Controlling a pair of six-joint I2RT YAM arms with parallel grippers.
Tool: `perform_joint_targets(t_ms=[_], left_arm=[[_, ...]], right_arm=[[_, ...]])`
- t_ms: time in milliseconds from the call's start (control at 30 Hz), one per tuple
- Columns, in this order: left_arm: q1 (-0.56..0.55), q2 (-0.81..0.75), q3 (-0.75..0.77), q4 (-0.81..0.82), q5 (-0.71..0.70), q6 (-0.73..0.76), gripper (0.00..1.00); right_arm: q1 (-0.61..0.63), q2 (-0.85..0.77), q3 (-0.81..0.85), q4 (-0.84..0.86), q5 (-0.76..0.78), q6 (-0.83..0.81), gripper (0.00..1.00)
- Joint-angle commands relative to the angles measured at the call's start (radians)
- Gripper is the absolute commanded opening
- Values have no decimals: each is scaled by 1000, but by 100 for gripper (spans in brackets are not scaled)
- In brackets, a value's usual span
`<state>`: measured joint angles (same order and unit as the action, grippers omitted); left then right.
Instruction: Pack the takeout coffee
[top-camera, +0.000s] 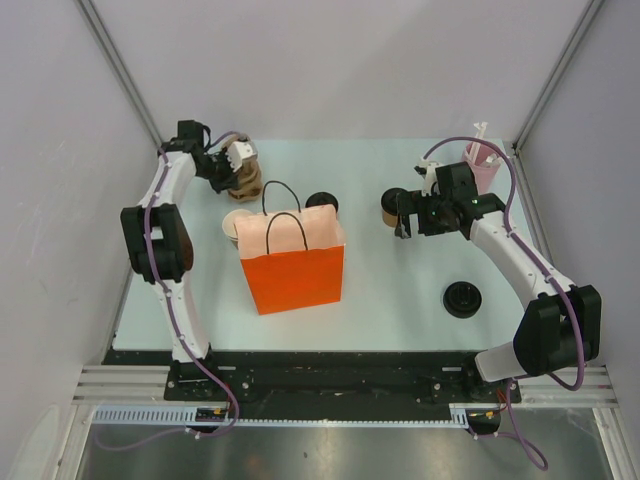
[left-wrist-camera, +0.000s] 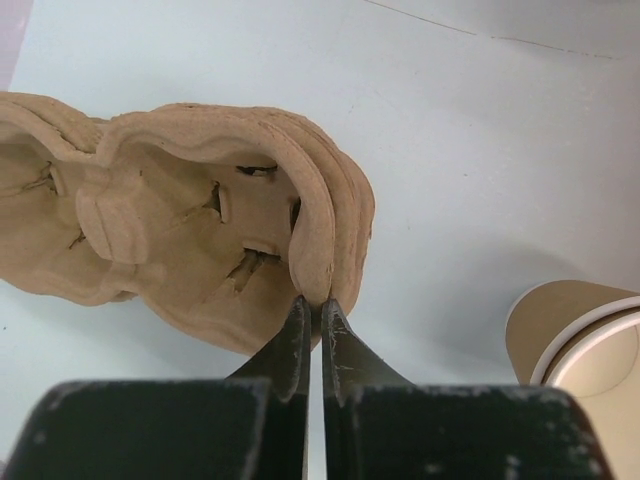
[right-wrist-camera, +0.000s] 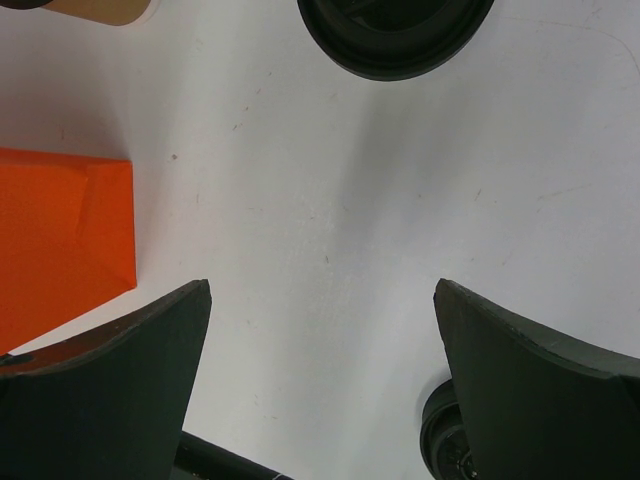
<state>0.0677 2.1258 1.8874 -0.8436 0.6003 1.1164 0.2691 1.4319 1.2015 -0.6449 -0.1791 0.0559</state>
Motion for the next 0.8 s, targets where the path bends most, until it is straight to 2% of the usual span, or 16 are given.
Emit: perform_joint_targets(t_ms=[0,300,567,767], left_arm=[[-6,-73,58,1,-8,-32,0],[-28,-102,68,3,-60,-55,0],[-60,-124,56,35,-175,-43,1],[-59,-170,35,67,-192,-49,0]], right_arm=[[5,-13,6,33,-14,12,100],[8,-28,7,40,-22,13,100],[12,-31,6,40,-25,13,100],[19,-34,6,44,-23,18,100]])
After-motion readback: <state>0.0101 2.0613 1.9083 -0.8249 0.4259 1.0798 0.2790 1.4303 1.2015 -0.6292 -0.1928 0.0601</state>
